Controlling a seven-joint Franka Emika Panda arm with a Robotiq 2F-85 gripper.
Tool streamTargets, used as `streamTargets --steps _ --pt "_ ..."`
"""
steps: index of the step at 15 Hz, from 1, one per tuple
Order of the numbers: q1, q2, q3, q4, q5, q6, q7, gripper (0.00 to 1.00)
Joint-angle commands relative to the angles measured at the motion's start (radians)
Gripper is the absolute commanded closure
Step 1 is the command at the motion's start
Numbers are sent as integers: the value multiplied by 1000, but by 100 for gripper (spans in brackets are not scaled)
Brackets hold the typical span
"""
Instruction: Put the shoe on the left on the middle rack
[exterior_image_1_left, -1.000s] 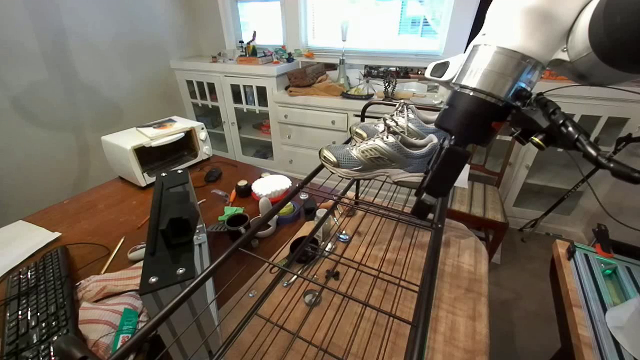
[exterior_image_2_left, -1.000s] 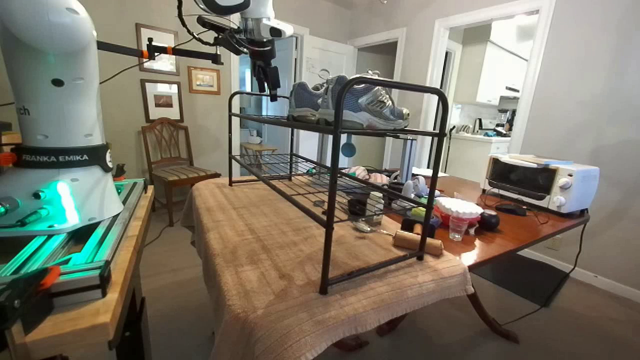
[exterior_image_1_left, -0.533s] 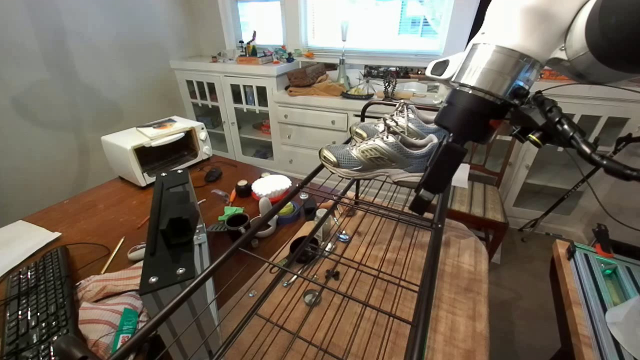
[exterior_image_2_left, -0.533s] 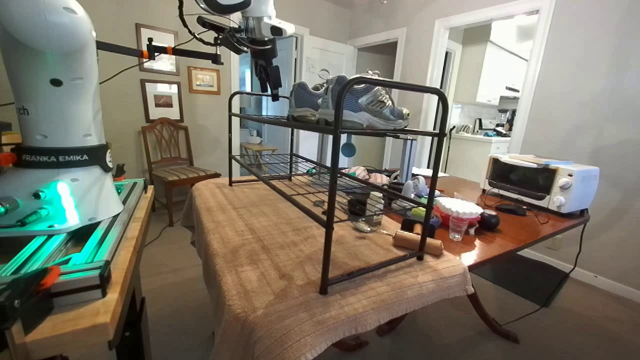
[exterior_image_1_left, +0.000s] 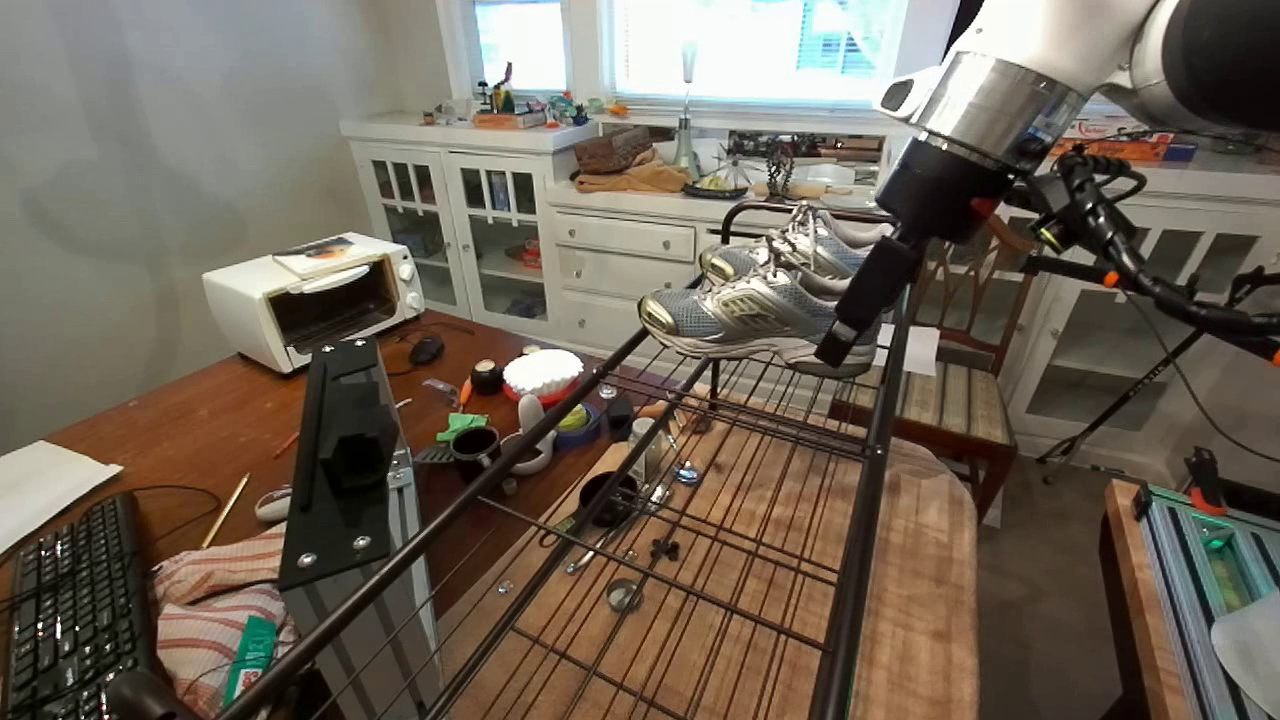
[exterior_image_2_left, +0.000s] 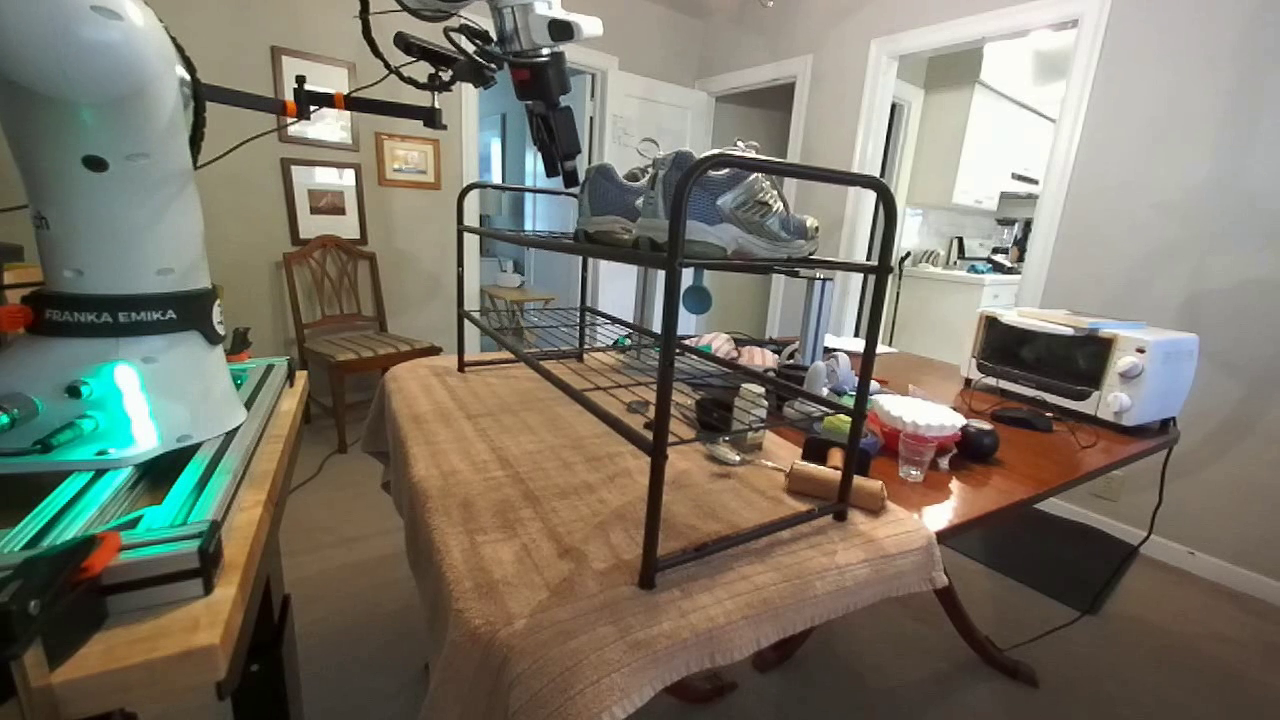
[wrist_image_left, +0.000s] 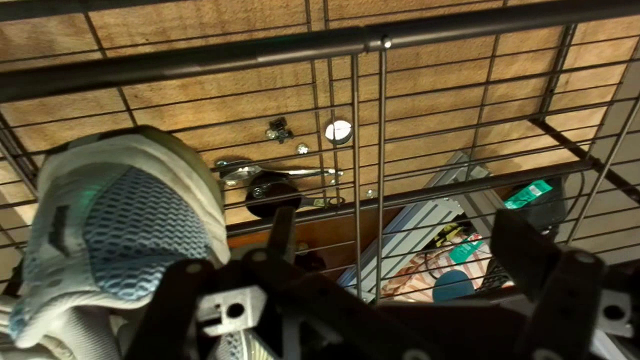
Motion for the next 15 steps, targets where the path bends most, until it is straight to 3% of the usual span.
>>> streamTargets --steps 1,7,15 --pt "-62 -62 27 -32 -94 -24 52 0" --pt "-135 -131 30 -64 -184 -74 96 0" --pt "-189 -209 26 -98 -205 -116 145 0"
